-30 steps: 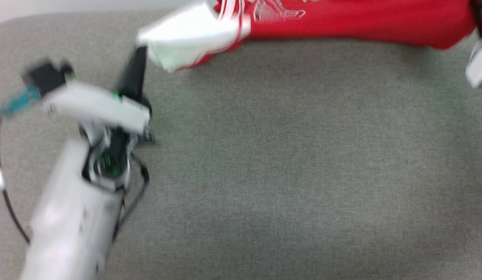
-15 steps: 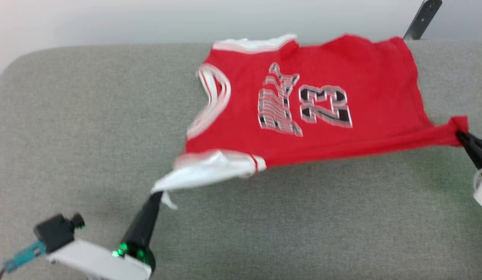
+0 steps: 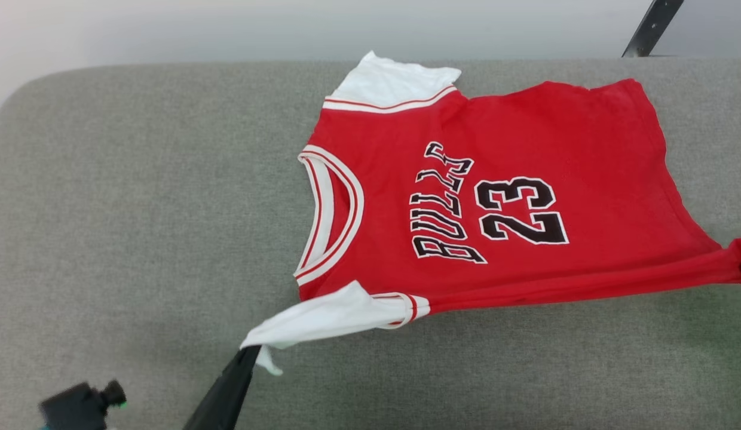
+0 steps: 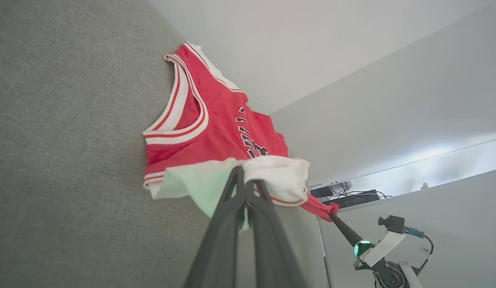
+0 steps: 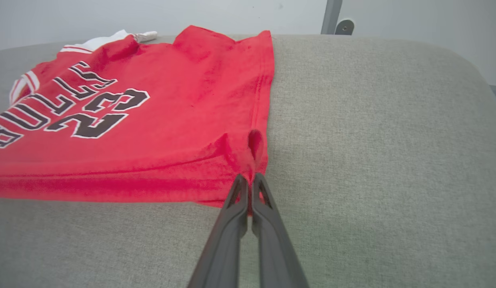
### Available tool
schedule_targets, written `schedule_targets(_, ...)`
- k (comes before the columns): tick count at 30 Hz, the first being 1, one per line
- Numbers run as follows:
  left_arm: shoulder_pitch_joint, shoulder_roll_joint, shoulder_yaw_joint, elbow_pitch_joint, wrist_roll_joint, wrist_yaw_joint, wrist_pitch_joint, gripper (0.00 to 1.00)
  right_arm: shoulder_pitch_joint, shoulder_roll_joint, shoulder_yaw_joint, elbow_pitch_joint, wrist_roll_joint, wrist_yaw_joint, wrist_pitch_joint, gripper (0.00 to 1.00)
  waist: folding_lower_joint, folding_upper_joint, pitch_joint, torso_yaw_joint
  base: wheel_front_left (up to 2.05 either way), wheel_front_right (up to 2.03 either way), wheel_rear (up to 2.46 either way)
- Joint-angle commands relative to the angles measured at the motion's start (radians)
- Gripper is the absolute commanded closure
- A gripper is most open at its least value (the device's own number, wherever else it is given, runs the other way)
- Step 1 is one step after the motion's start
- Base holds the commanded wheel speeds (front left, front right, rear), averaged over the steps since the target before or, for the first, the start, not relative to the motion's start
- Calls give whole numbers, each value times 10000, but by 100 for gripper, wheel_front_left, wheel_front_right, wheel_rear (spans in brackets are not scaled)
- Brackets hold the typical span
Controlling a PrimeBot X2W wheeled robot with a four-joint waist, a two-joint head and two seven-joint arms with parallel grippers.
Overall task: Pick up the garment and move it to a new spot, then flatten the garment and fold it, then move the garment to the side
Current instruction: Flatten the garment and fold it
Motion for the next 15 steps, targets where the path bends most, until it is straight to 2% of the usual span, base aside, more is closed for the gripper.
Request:
schedule_targets(1, -233, 52, 36, 86, 134, 45, 13, 100, 87, 145, -187, -108, -105, -19, 121, 100, 0, 0, 100, -37, 0, 0, 0)
schedule_targets(5, -1084, -236, -32, 674, -36, 93, 171, 100, -96, 801, -546, -538, -521, -18, 745, 100, 0, 0, 372, -94, 0, 0, 0)
schedule_targets(10, -2563, -534, -72, 1875, 435, 269, 28, 100, -807, 1328, -502, -418, -907, -18, 1138, 100, 0, 0, 755, -144, 0, 0, 0)
schedule_targets(15, -3929, -908, -358, 3135, 993, 34, -232, 100, -1734, 1641, -282, 69, -1182, -18, 1124, 100, 0, 0, 1222, -181, 0, 0, 0)
